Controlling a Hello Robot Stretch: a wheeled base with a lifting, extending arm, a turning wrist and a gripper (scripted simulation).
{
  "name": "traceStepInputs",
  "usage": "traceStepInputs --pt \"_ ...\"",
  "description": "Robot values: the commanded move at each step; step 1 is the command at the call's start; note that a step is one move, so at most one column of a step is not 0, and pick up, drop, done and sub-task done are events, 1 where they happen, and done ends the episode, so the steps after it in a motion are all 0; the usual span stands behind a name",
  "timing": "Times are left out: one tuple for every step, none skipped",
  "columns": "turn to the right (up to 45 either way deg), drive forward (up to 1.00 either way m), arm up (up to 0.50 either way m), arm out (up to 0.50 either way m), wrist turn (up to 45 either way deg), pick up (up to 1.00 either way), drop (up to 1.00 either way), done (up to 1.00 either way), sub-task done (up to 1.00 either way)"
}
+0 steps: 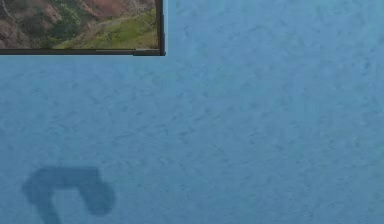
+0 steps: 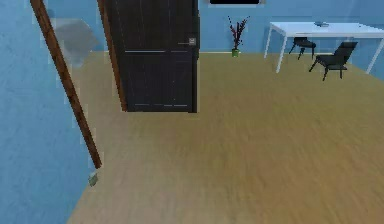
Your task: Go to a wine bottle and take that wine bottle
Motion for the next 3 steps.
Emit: traceStepInputs --pt "-9.0 0.0 0.0 0.0 0.0 0.0 0.0 0.0 0.0" --pt "-3.0 0.0 0.0 0.0 0.0 0.0 0.0 0.0 0.0" --pt "0.0 0.2 0.0 0.0 0.0 0.0 0.0 0.0 0.0"
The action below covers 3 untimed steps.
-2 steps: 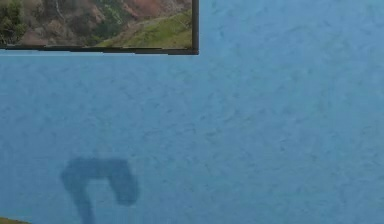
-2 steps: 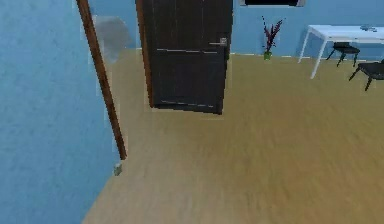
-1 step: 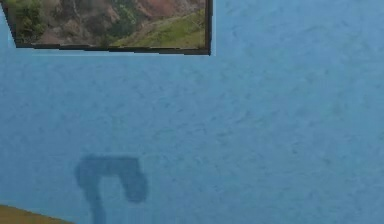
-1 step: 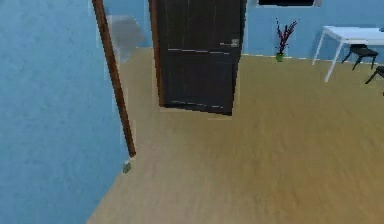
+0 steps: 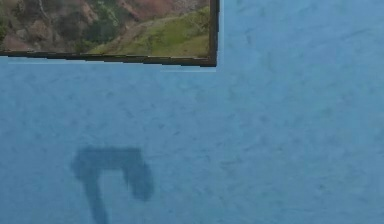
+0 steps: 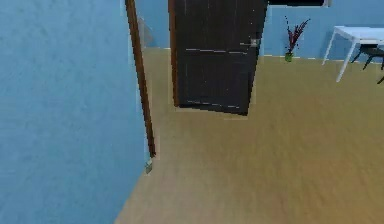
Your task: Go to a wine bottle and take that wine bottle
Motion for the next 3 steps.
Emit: traceStepInputs --pt "-45.0 0.0 0.0 0.0 0.0 0.0 0.0 0.0 0.0" --pt "-36.0 0.0 0.0 0.0 0.0 0.0 0.0 0.0 0.0" --pt "0.0 1.0 0.0 0.0 0.0 0.0 0.0 0.0 0.0"
